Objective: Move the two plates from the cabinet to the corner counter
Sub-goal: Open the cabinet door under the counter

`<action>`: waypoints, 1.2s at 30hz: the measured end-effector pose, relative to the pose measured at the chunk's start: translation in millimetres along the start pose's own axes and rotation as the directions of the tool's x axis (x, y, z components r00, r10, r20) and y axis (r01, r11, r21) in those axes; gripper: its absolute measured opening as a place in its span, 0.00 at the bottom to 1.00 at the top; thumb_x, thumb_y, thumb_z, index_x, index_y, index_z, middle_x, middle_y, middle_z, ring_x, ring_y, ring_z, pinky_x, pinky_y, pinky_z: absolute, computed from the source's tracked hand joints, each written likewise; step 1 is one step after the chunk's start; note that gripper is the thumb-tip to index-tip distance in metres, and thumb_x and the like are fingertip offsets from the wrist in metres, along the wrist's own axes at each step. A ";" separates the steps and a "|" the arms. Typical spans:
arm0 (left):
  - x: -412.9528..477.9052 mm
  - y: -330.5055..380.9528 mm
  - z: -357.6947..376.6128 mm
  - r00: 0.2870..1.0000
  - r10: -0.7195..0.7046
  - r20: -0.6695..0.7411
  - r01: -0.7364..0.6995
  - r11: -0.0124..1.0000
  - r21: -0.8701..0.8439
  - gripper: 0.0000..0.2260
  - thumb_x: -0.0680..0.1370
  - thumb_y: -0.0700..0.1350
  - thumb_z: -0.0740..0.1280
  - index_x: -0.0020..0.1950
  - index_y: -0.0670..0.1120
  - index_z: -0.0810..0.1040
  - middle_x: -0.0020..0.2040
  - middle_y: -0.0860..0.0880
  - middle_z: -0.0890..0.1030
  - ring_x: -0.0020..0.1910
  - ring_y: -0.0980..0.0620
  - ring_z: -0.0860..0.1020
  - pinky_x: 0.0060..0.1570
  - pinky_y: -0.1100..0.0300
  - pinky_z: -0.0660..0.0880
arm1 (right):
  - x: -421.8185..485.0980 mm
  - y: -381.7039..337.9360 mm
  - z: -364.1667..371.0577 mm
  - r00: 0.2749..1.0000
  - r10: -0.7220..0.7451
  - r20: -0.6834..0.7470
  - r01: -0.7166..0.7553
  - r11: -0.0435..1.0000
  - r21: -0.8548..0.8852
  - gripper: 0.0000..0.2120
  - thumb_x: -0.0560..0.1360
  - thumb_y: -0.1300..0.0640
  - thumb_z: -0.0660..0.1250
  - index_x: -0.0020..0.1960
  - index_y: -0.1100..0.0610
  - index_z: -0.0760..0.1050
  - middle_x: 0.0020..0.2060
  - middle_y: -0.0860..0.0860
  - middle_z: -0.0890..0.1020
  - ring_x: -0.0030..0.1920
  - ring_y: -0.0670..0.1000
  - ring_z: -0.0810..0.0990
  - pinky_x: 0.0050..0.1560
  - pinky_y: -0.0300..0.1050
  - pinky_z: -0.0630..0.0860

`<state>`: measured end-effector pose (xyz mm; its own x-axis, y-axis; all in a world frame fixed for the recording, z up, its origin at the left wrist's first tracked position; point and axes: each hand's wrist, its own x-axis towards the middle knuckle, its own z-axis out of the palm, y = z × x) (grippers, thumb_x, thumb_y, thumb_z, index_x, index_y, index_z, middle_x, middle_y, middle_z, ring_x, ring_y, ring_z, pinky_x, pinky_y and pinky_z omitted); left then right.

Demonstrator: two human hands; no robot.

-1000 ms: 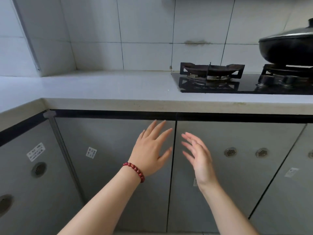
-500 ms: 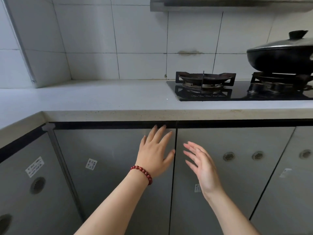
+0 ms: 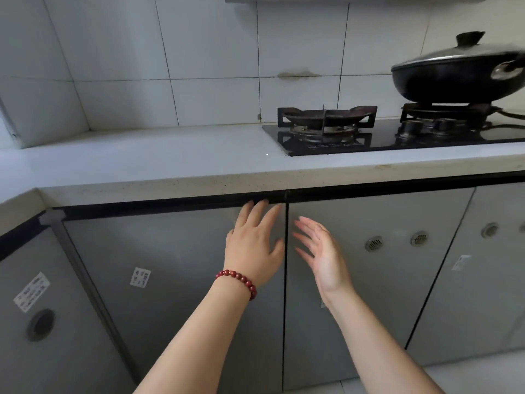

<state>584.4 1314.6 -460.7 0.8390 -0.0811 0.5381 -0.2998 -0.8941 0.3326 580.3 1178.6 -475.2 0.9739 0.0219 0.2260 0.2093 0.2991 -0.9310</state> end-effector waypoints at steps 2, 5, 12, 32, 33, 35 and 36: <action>-1.8 5.1 -1.4 0.999 -0.015 -0.032 0.015 1.000 0.007 0.27 0.73 0.50 0.59 0.73 0.57 0.61 0.75 0.52 0.62 0.75 0.49 0.52 0.64 0.45 0.67 | 0.8 0.2 -2.4 1.000 -0.002 0.021 0.002 1.000 -0.012 0.16 0.81 0.54 0.50 0.61 0.49 0.73 0.60 0.46 0.78 0.59 0.42 0.77 0.59 0.43 0.72; -6.2 15.0 -3.6 0.997 -0.037 -0.066 0.037 0.999 0.011 0.28 0.71 0.49 0.59 0.72 0.57 0.62 0.73 0.50 0.63 0.74 0.48 0.53 0.62 0.46 0.69 | 5.0 -0.7 -7.7 0.998 -0.005 0.064 0.006 1.000 -0.012 0.15 0.82 0.54 0.50 0.59 0.49 0.73 0.60 0.47 0.78 0.58 0.42 0.78 0.58 0.43 0.73; -28.7 40.9 -3.3 0.986 -0.114 -0.119 0.119 0.992 0.040 0.30 0.67 0.48 0.59 0.70 0.57 0.63 0.72 0.51 0.62 0.75 0.50 0.50 0.61 0.54 0.65 | 13.7 -6.1 -20.7 0.964 -0.010 0.266 0.007 1.000 0.014 0.16 0.82 0.55 0.48 0.61 0.48 0.71 0.58 0.41 0.78 0.57 0.37 0.77 0.54 0.36 0.73; -83.6 114.1 -39.9 0.750 -0.657 -0.073 0.362 0.500 -0.787 0.21 0.80 0.53 0.52 0.74 0.59 0.59 0.74 0.59 0.61 0.72 0.58 0.60 0.68 0.47 0.60 | -10.2 0.4 -24.6 0.868 0.121 0.481 -0.217 0.965 0.149 0.23 0.82 0.48 0.42 0.65 0.55 0.69 0.53 0.48 0.79 0.53 0.41 0.77 0.53 0.34 0.70; -87.3 115.0 -43.1 0.742 -0.666 -0.079 0.357 0.493 -0.793 0.20 0.80 0.54 0.52 0.73 0.59 0.59 0.74 0.58 0.62 0.72 0.56 0.60 0.68 0.46 0.60 | -12.5 1.5 -24.1 0.864 0.118 0.490 -0.211 0.968 0.139 0.23 0.82 0.48 0.42 0.64 0.56 0.70 0.52 0.48 0.80 0.52 0.41 0.78 0.49 0.31 0.71; -96.5 115.2 -49.9 0.724 -0.684 -0.090 0.358 0.483 -0.799 0.21 0.79 0.56 0.51 0.73 0.60 0.59 0.73 0.57 0.63 0.72 0.53 0.61 0.67 0.44 0.60 | -16.2 3.0 -24.1 0.849 0.112 0.516 -0.202 0.972 0.121 0.24 0.82 0.47 0.42 0.63 0.57 0.72 0.51 0.51 0.81 0.51 0.43 0.80 0.44 0.27 0.73; -102.0 115.0 -53.4 0.716 -0.691 -0.095 0.362 0.484 -0.797 0.22 0.78 0.59 0.52 0.73 0.60 0.59 0.72 0.57 0.64 0.72 0.52 0.62 0.67 0.44 0.60 | -18.4 3.4 -23.6 0.838 0.109 0.535 -0.194 0.975 0.105 0.25 0.81 0.47 0.42 0.62 0.56 0.72 0.51 0.51 0.82 0.50 0.43 0.81 0.43 0.26 0.73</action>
<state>440.2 1243.6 -436.0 0.7652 0.6017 0.2291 -0.2035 -0.1115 0.9727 565.2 1156.7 -489.2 0.7919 0.5608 0.2415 0.0064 0.3878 -0.9217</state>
